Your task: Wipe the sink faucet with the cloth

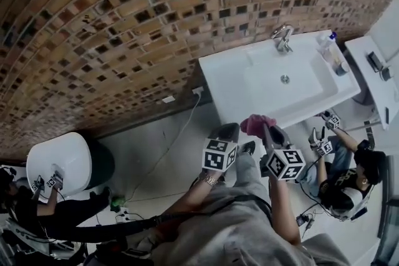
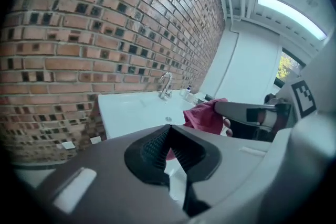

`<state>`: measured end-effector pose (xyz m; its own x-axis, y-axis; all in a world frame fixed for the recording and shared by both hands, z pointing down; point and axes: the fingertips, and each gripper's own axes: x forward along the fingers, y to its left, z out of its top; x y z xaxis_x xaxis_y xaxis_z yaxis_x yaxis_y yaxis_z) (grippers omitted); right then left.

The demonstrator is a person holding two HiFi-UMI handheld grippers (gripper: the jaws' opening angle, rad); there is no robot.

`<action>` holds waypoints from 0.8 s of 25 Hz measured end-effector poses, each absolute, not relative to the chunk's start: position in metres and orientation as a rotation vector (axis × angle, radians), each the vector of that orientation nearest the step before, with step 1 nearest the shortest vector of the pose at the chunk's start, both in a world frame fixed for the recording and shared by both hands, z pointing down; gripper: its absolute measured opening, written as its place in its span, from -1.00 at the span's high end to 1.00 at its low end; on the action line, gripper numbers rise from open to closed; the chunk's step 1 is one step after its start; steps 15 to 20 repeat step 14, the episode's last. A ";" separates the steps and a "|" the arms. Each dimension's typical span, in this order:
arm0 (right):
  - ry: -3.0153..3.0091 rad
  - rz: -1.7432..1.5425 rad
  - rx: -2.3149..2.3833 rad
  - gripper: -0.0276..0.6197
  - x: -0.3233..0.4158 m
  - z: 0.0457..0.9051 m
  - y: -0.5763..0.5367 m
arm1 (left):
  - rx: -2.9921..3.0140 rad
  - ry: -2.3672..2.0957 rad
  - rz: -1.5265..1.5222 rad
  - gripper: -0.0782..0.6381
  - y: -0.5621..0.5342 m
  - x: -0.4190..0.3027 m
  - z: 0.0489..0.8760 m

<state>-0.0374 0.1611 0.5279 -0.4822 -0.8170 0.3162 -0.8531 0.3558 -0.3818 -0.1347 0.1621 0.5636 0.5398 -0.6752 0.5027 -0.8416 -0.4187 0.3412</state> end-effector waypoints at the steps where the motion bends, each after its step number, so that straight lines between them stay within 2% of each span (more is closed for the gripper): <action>1: -2.528 0.768 1.547 0.82 -0.045 0.524 0.173 | 2.216 -1.226 0.388 0.73 0.170 -0.141 0.561; 5: -2.558 0.695 1.520 0.82 -0.065 0.496 0.195 | 2.228 -1.235 0.327 0.73 0.180 -0.149 0.539; 9: -2.629 0.762 1.533 0.82 -0.068 0.477 0.205 | 2.304 -1.204 0.305 0.73 0.191 -0.138 0.519; 20: -2.620 0.721 1.537 0.82 -0.062 0.467 0.224 | 2.336 -1.145 0.251 0.73 0.213 -0.126 0.500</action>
